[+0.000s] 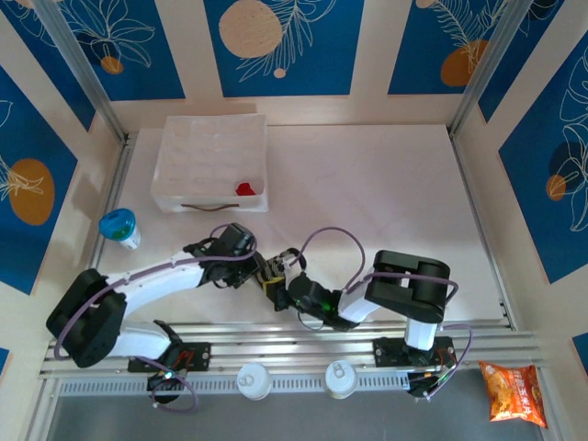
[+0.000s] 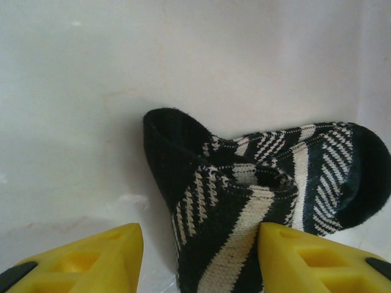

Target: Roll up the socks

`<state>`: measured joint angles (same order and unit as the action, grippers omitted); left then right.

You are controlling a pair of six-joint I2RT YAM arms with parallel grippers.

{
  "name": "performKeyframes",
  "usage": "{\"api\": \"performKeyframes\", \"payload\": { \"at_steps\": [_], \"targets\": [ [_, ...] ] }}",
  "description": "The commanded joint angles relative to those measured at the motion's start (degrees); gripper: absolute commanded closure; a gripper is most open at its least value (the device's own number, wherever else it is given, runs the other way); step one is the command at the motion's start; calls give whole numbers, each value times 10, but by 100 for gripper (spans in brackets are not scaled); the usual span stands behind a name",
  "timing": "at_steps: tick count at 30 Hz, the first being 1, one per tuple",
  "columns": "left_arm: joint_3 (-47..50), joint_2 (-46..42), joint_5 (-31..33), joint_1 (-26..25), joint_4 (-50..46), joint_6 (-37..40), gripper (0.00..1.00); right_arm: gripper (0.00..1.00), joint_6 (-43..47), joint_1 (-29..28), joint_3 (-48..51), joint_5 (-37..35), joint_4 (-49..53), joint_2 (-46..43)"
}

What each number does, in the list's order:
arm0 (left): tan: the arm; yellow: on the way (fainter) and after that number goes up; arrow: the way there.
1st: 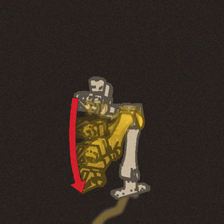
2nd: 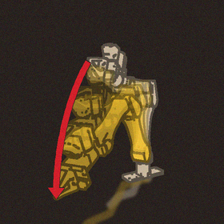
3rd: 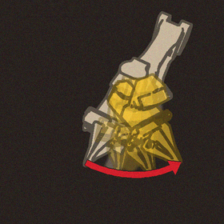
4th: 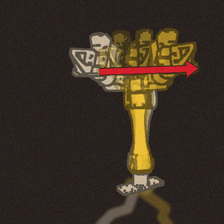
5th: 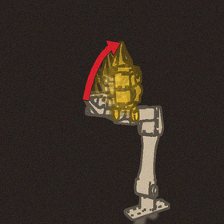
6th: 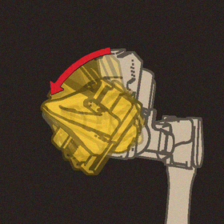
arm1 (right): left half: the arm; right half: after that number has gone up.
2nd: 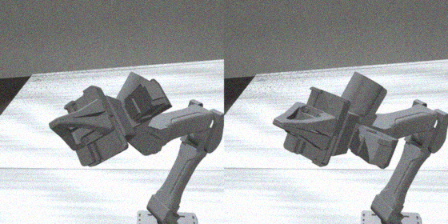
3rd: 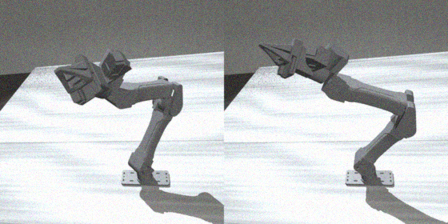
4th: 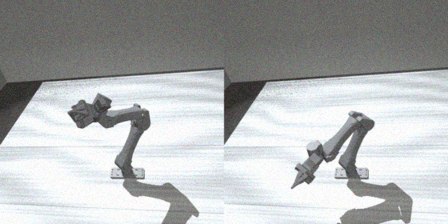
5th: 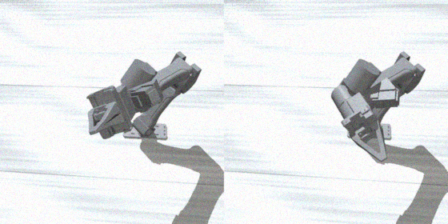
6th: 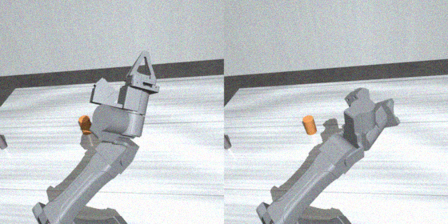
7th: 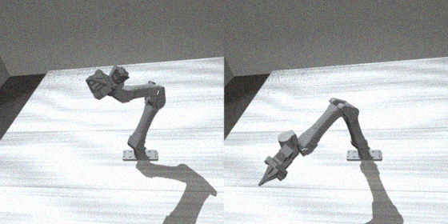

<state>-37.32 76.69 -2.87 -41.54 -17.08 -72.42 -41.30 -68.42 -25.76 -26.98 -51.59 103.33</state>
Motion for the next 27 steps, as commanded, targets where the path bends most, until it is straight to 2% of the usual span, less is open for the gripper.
{"api": "performKeyframes", "payload": {
  "at_steps": [1, 8, 14, 20, 22, 25, 27],
  "targets": [
    [8, 22, -21, -11, 46, 9, 48, 100, -7, 28, 41, 64, 273, 47],
    [-3, 93, -31, -29, 52, 20, 52, 100, 14, 76, 29, 117, 283, 53],
    [-15, 132, -14, -51, 3, 26, 53, 100, 31, 110, 13, 138, 310, 51],
    [-25, 174, -18, -52, -28, 22, 80, 100, 61, 109, -8, 128, 344, 38],
    [-38, 188, -10, -52, -60, 21, 89, 91, 93, 95, -13, 108, 350, 11],
    [-50, 192, 17, -44, -113, 3, 98, 64, 159, 69, -12, 57, 343, -48],
    [-43, 179, 27, -31, -138, -20, 100, 58, 212, 69, -21, 62, 337, -74]
  ]
}}
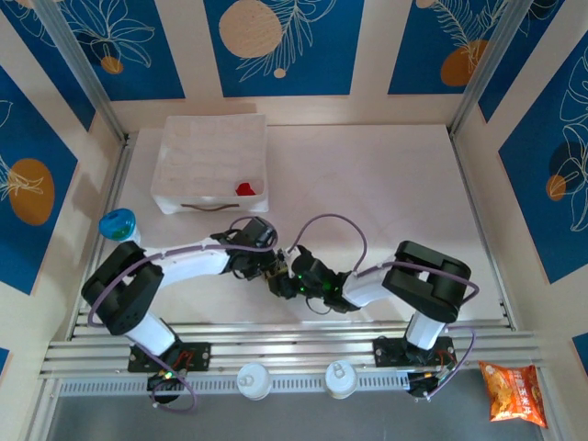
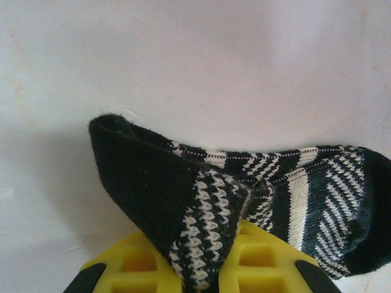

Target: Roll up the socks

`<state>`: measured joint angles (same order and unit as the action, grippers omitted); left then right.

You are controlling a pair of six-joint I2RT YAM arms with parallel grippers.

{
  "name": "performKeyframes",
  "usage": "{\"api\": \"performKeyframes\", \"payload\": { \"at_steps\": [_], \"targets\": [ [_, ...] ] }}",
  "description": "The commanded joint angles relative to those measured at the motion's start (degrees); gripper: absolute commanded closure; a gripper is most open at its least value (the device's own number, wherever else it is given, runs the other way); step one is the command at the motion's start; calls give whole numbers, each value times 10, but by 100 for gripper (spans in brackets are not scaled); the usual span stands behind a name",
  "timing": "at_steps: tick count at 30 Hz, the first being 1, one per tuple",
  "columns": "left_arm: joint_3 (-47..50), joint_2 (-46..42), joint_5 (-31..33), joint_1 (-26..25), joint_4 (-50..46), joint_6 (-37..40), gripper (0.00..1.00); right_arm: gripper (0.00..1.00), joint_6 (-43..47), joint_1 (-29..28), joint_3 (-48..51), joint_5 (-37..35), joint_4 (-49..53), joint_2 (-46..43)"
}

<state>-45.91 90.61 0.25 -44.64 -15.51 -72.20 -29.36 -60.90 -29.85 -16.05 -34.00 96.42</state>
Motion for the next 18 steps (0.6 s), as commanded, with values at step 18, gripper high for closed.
{"api": "performKeyframes", "payload": {
  "at_steps": [18],
  "targets": [
    [-107, 99, 74, -28, -395, -120, 100, 57, 188, -37, 26, -47, 157, -178]
  ]
}}
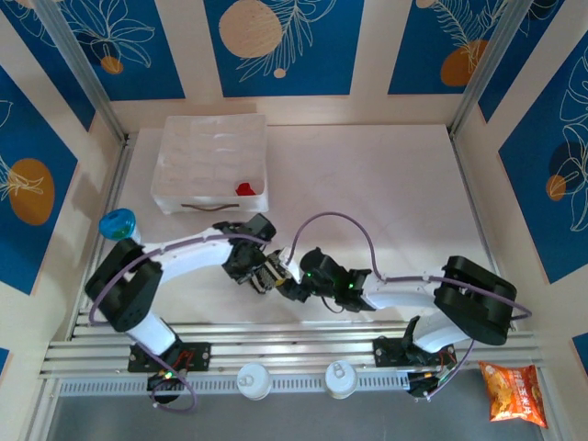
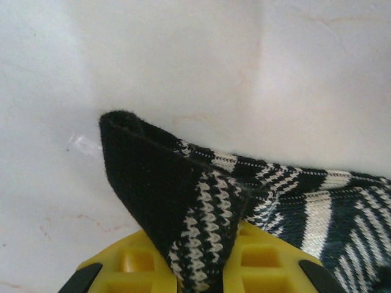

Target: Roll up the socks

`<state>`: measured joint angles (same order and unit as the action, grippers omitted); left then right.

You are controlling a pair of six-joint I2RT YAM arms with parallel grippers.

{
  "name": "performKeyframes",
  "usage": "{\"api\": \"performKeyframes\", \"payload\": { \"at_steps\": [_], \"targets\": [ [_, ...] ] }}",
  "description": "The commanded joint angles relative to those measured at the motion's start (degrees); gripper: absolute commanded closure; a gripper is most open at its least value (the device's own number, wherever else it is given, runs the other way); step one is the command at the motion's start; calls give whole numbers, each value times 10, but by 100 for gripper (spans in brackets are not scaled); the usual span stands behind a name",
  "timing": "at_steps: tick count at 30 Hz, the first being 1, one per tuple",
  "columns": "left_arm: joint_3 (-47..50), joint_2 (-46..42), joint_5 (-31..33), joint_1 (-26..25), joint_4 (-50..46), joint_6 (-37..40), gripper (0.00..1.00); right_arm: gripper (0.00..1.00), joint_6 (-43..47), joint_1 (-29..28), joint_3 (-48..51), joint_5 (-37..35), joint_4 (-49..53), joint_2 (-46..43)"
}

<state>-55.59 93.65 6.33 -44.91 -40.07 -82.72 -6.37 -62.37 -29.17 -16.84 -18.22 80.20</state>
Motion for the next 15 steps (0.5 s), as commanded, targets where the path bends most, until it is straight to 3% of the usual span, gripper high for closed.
{"api": "performKeyframes", "payload": {
  "at_steps": [1, 8, 15],
  "targets": [
    [-25, 87, 14, -35, -161, -13, 100, 56, -57, -37, 23, -57, -5, -20],
    [-74, 167, -7, -68, -180, -16, 100, 54, -129, -104, 18, -169, -66, 33],
    [-139, 225, -15, -68, -203, 13, 100, 49, -120, -152, -45, -244, -64, 114]
  ]
}}
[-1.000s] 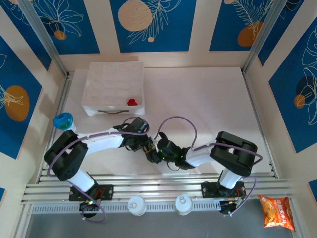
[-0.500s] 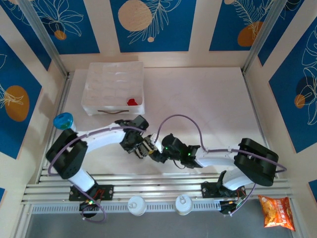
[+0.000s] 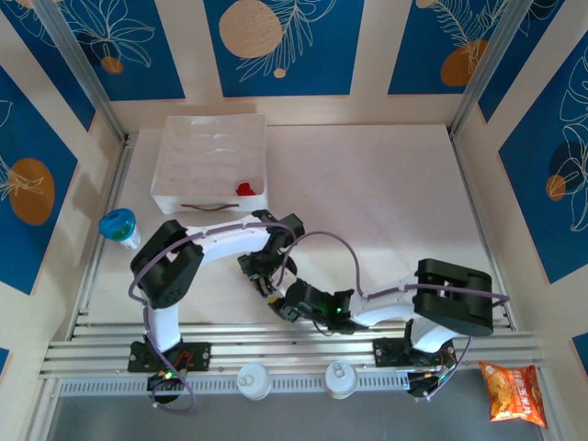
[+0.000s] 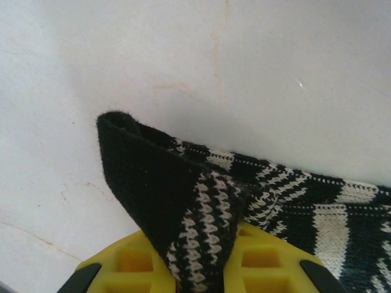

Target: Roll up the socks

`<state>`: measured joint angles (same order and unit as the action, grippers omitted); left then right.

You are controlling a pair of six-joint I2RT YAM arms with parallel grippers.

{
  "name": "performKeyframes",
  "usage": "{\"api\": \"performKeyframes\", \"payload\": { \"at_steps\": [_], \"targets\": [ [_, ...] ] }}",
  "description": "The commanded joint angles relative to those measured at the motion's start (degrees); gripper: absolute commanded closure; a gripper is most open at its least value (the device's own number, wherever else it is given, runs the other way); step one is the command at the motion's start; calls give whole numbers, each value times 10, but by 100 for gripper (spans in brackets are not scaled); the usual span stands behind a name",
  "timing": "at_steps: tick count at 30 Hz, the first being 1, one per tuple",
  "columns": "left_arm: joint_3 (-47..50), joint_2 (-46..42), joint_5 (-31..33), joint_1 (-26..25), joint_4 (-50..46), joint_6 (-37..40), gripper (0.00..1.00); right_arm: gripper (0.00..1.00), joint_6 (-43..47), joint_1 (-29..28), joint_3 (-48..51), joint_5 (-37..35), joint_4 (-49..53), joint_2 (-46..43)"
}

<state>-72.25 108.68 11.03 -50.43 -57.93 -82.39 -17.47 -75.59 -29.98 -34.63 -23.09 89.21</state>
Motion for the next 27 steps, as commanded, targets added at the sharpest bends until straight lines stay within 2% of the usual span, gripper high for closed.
{"api": "performKeyframes", "payload": {
  "at_steps": [1, 5, 12, 20, 23, 27],
  "targets": [
    [23, 81, -66, -12, -25, 12, 100, 49, -5, -27, -45, -85, -16, 36],
    [11, 94, -70, -13, -23, 18, 100, 48, -1, -34, -70, -104, -21, 61],
    [-16, 109, -85, -12, -25, 37, 100, 48, -20, -34, -120, -174, 40, 110],
    [-26, 117, -113, -12, -18, 55, 100, 50, -40, -26, -161, -189, 80, 166],
    [-23, 114, -126, -10, -12, 59, 100, 59, -78, -17, -177, -192, 118, 186],
    [-12, 100, -150, -7, 4, 61, 100, 91, -128, -14, -198, -199, 183, 216]
  ]
}}
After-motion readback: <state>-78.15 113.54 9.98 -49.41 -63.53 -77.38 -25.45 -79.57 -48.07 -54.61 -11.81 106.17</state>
